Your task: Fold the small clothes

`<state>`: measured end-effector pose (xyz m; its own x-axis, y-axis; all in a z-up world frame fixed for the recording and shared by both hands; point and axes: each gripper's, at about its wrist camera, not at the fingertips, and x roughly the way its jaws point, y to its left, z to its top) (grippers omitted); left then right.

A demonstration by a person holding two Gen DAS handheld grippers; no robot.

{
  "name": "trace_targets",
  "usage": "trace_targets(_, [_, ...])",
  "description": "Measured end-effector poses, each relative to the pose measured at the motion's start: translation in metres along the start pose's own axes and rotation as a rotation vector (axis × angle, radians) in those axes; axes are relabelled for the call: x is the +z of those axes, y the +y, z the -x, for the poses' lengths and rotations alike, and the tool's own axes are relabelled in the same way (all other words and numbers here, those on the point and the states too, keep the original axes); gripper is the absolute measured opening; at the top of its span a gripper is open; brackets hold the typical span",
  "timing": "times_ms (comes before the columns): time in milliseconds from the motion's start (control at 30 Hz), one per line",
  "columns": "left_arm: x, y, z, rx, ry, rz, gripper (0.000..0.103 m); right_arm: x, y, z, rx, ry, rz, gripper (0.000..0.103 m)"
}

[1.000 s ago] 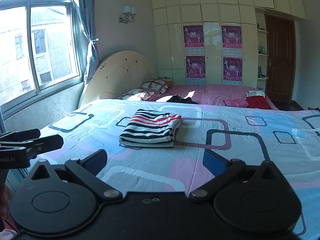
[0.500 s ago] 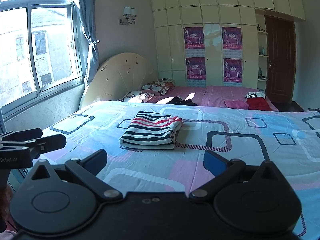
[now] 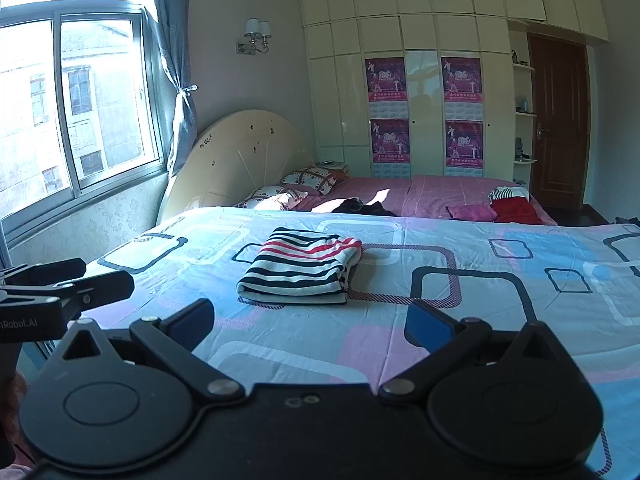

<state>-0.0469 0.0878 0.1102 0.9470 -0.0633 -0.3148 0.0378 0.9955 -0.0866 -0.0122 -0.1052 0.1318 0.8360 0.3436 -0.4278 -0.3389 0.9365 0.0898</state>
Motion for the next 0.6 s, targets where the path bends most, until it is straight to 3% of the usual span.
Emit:
trace_targets(300, [0.0018, -0.0035, -0.0022, 0.013, -0.009, -0.006, 0.103, 0.0011, -0.001, 0.0008, -0.003, -0.008, 0.0, 0.103])
trace_targets(600, [0.0045, 0.0041, 0.0008, 0.02, -0.048, 0.054, 0.103, 0.004, 0.0012, -0.0031, -0.008, -0.02, 0.007, 0.103])
